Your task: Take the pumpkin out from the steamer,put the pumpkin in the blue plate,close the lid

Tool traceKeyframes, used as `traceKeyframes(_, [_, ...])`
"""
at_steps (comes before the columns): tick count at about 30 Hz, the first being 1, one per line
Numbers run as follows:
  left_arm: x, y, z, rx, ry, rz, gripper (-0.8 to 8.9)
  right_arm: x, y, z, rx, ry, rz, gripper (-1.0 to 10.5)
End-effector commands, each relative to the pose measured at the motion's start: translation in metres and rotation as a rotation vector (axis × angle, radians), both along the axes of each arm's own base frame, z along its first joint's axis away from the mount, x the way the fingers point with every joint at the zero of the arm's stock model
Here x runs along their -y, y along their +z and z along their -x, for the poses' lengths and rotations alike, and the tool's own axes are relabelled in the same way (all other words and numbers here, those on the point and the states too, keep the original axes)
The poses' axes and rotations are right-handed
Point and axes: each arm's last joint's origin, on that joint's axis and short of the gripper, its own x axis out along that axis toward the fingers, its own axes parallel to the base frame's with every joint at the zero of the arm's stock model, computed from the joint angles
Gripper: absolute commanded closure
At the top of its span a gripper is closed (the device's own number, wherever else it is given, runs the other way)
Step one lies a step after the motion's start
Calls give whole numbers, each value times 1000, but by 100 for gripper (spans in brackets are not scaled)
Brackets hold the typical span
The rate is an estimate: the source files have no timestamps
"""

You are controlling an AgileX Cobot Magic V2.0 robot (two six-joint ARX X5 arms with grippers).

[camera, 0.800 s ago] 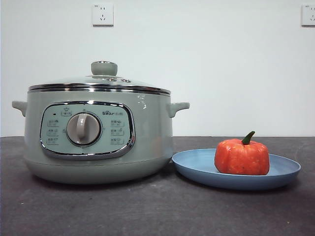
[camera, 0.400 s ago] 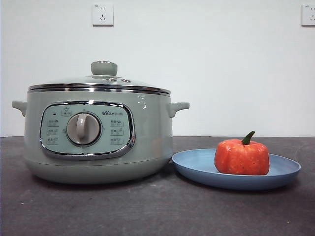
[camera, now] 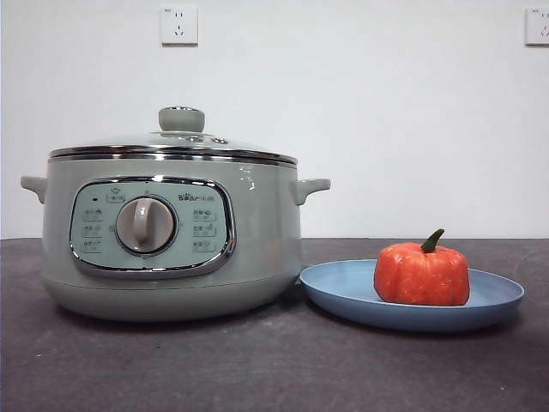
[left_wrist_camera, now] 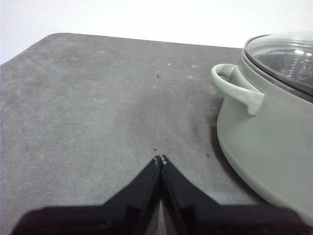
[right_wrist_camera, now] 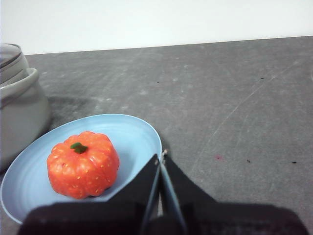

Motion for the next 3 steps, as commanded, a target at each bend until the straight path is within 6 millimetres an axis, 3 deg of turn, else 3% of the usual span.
traceKeyframes(1, [0,-5,-1,-9,5,7,817,0,-5,-1,-10,-4,-5,963])
traceKeyframes(3, [0,-5,-1,-9,5,7,817,0,-5,-1,-10,-4,-5,963])
